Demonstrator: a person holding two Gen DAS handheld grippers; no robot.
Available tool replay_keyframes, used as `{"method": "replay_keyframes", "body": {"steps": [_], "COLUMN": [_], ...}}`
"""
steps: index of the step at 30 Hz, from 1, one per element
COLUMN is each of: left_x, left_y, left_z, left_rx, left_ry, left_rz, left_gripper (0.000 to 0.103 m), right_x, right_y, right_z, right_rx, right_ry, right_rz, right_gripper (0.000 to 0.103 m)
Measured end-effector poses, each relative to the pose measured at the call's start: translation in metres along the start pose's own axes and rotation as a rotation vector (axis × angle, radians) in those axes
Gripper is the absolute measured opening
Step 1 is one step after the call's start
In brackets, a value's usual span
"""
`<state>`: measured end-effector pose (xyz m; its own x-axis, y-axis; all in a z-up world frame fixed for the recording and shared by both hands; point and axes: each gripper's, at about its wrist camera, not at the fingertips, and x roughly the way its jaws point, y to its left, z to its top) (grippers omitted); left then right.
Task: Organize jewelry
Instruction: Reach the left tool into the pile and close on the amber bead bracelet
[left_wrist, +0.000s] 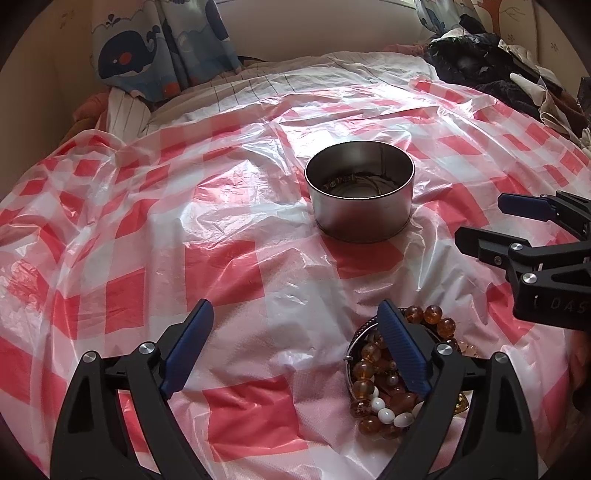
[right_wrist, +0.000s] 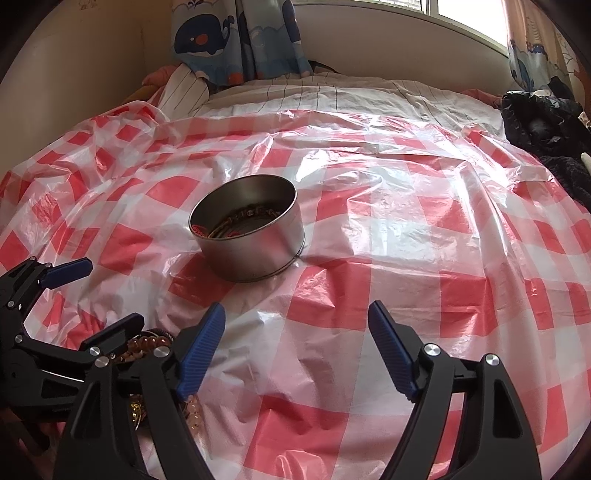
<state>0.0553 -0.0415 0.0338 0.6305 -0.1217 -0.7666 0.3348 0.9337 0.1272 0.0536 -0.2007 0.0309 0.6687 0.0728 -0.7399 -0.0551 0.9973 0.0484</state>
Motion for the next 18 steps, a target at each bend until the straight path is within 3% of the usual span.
{"method": "replay_keyframes", "body": {"steps": [4, 10, 13, 18], "left_x": [0.000, 0.002, 0.001, 0.002], "left_y": [0.001, 0.038, 0.051, 0.033], "left_z": [0.000, 0.002, 0.001, 0.002], "left_rx": [-0.008, -0.200, -0.234, -0.152], "left_ry": [0.005, 0.034, 0.026, 0.033], "left_rz": [-0.025, -0.274, -0.267, -0.259], "left_gripper": [0.087, 0.083, 0.079, 0.077], "right_x": [0.000, -0.003, -0.008, -0.024], "right_y": [0.000, -0.003, -0.012, -0.017], "right_z": [0.000, 0.001, 0.002, 0.003], "right_rx": [-0.001, -0.009, -0.004, -0.023], "right_ry": [0.000, -0.009, -0.008, -0.019], "right_rz": [-0.001, -0.015, -0.021, -0.006], "right_gripper": [0.078, 0.079, 0.079, 0.079]}}
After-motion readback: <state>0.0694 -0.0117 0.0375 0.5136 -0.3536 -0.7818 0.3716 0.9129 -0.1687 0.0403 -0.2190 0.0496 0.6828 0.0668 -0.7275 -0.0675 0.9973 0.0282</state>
